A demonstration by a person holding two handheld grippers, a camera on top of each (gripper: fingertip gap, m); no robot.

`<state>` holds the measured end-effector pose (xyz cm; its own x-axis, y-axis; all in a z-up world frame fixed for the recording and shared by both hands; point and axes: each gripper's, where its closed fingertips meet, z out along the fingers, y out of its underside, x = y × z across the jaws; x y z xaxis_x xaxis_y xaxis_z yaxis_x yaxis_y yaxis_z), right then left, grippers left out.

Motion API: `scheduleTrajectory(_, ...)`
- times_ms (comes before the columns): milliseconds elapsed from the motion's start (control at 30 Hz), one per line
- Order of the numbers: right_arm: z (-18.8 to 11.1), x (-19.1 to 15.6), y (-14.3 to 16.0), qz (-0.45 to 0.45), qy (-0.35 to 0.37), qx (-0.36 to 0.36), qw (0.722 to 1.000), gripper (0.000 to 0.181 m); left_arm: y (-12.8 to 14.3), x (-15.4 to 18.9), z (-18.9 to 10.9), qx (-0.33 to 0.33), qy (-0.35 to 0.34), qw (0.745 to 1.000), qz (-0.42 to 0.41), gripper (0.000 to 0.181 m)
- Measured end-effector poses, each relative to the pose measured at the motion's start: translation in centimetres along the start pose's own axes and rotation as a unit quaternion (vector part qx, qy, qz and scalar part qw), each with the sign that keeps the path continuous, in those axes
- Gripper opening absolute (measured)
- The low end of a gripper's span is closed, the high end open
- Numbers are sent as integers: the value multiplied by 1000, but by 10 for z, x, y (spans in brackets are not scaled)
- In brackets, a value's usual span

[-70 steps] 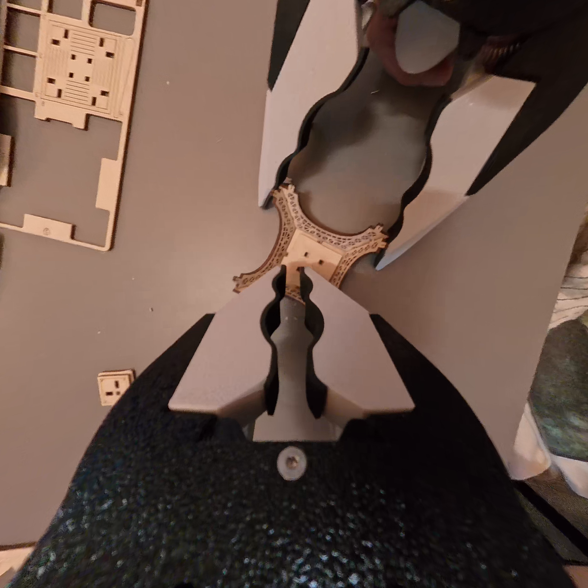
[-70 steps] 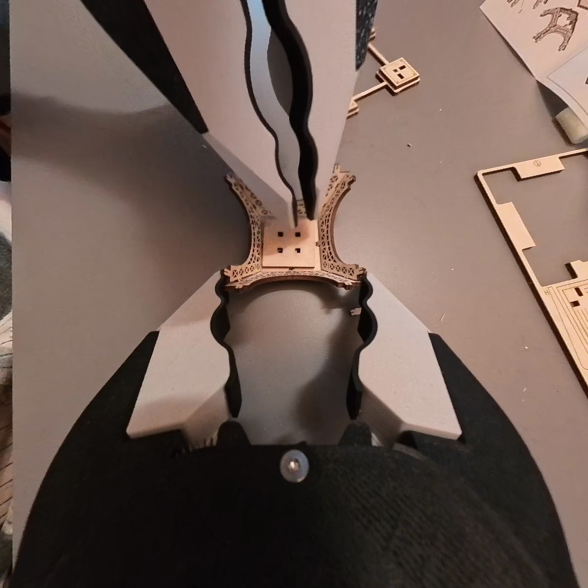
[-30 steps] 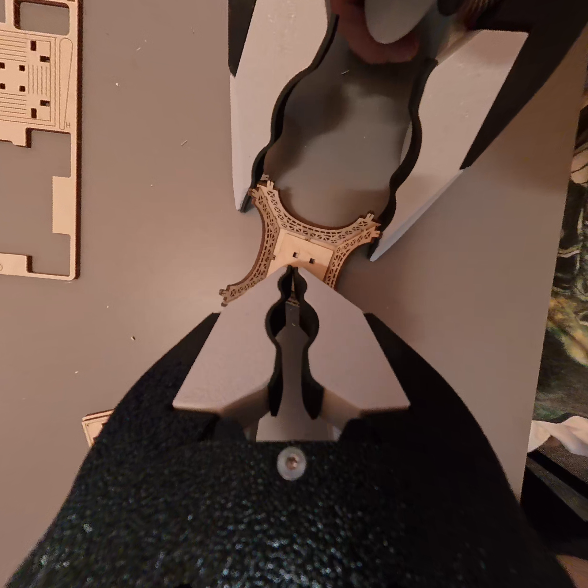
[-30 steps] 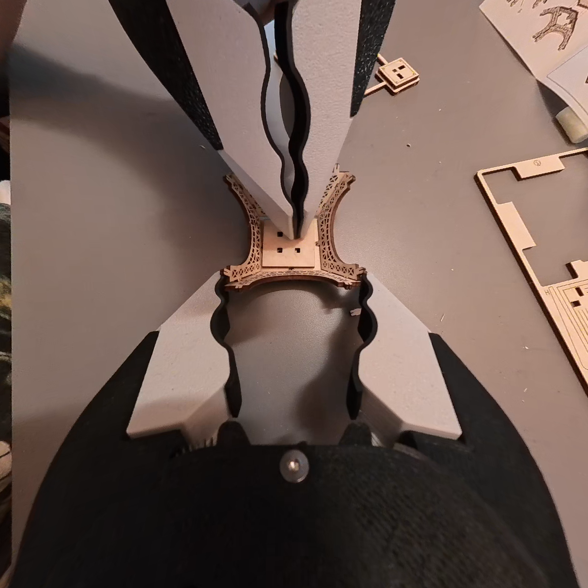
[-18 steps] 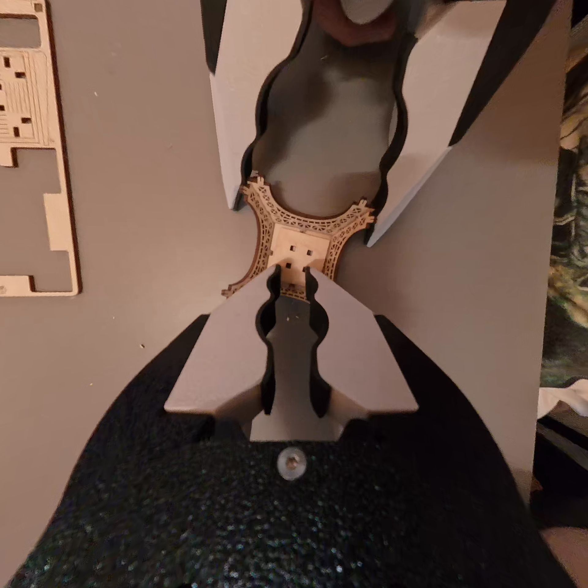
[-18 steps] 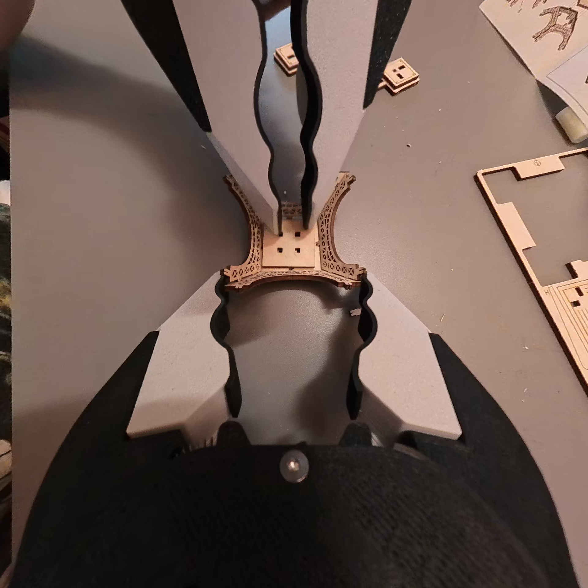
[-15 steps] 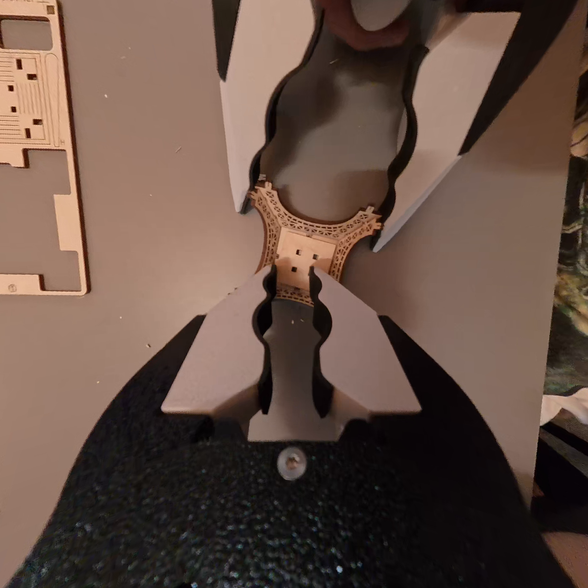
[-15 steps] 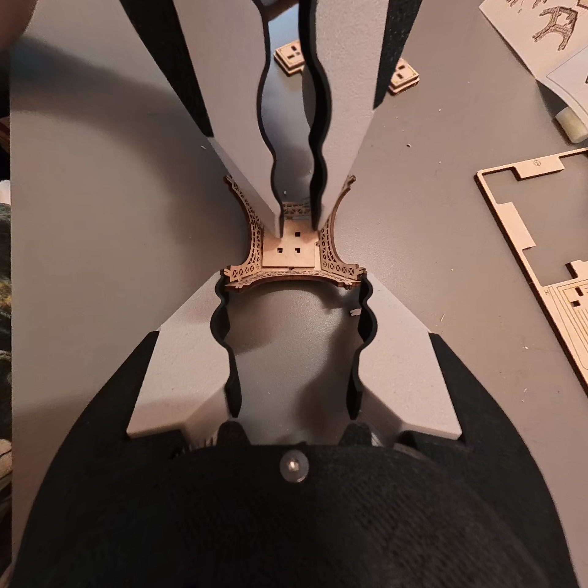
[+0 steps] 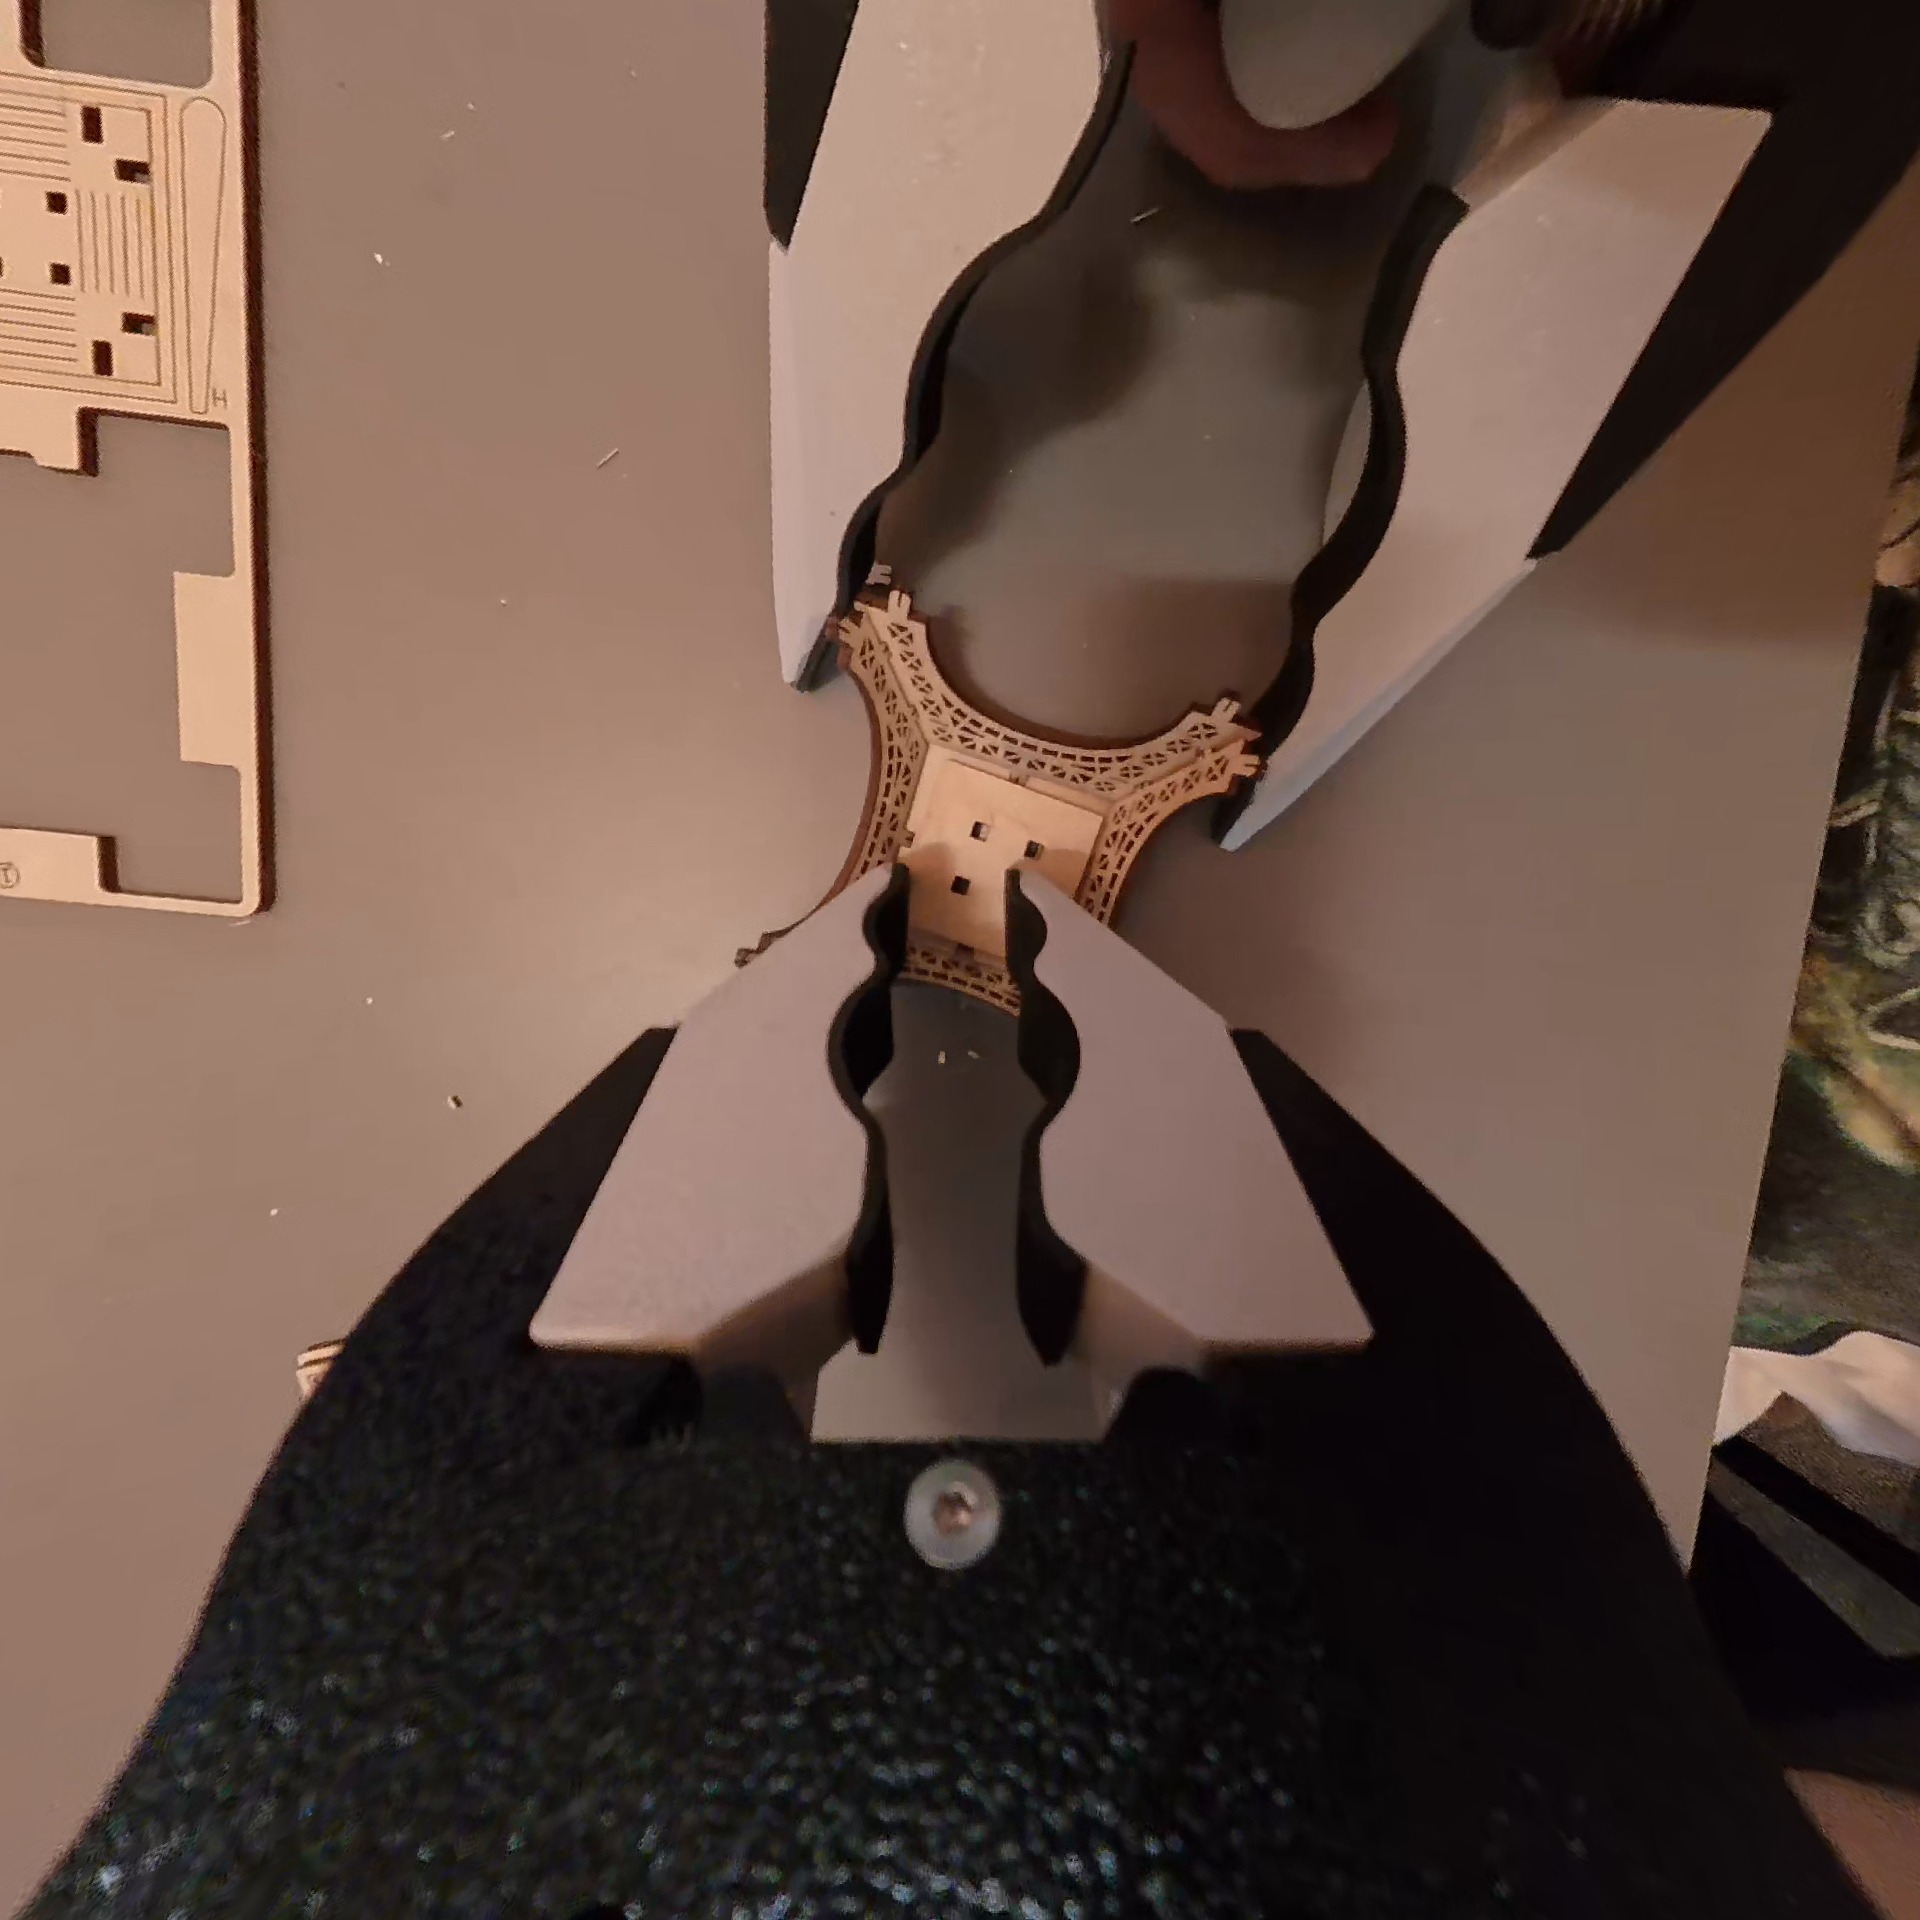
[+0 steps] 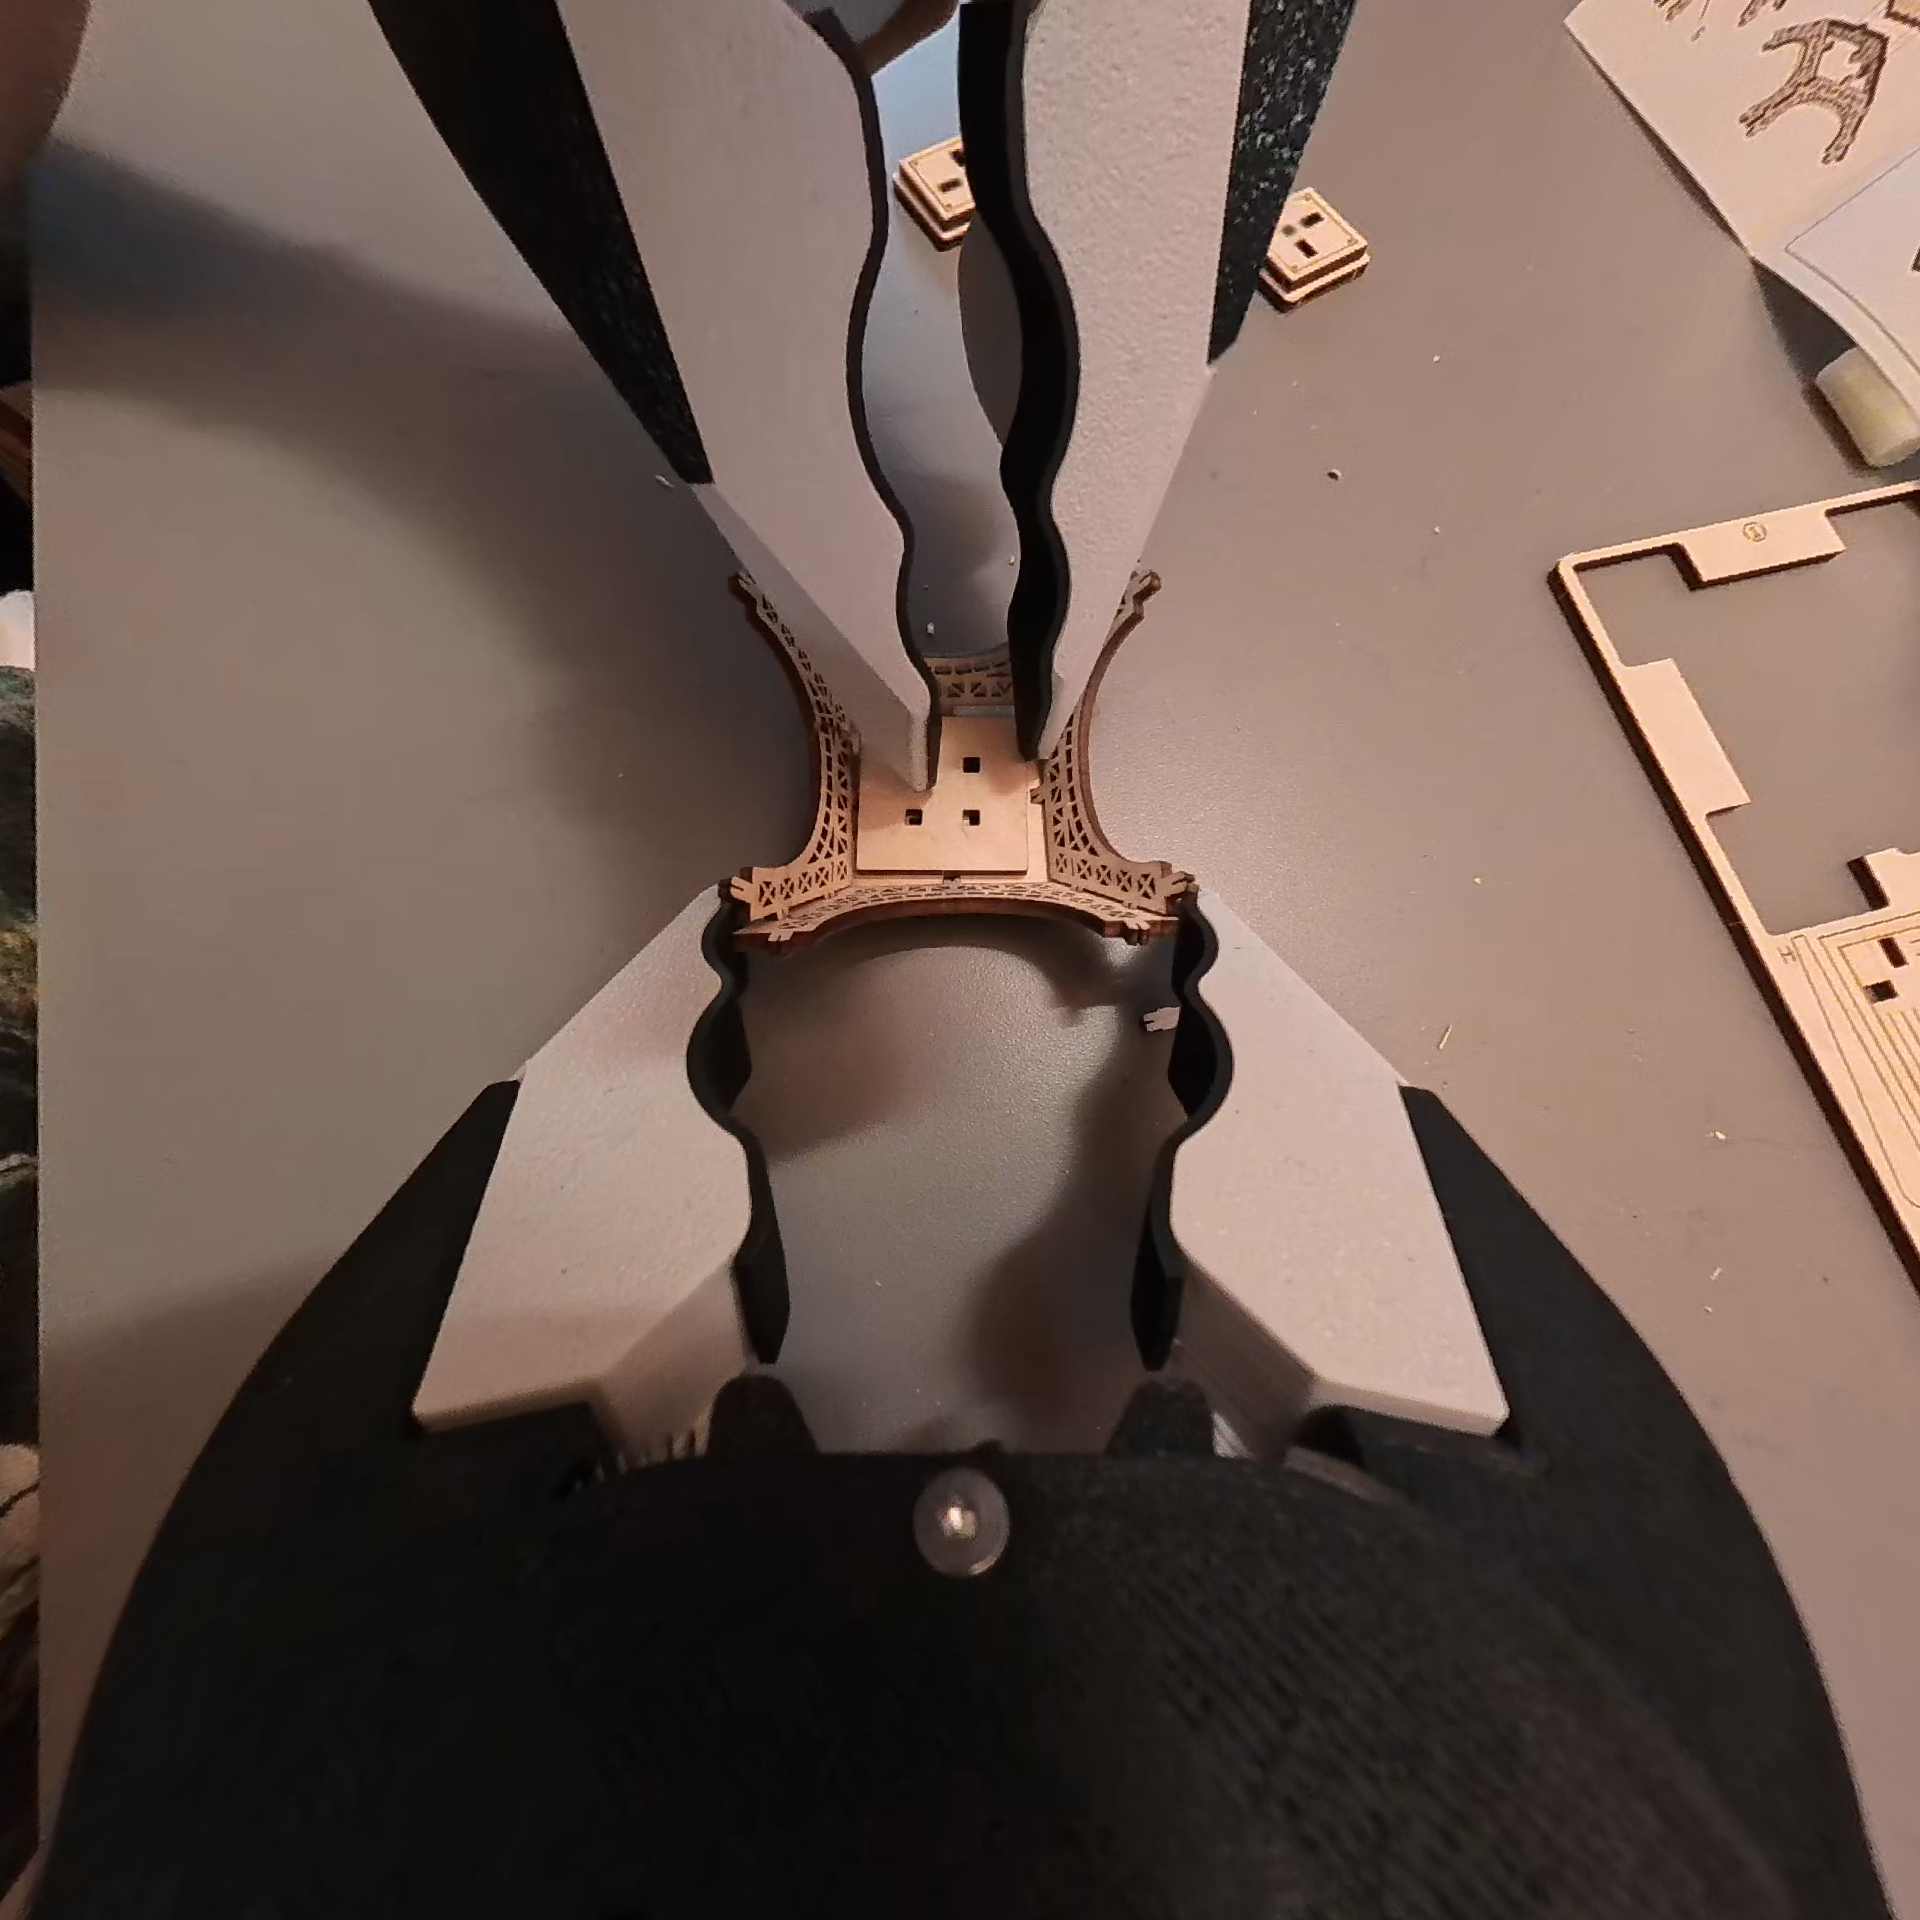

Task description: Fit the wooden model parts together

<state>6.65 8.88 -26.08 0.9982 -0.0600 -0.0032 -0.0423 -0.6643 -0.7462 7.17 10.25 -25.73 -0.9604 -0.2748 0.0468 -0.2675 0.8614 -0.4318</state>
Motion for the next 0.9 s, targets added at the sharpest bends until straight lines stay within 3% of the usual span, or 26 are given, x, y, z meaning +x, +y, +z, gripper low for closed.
scheduleTrajectory(900,0,0,0,1,1,0,1000,81,1,2,-1,5,-7,1000,-13,18)
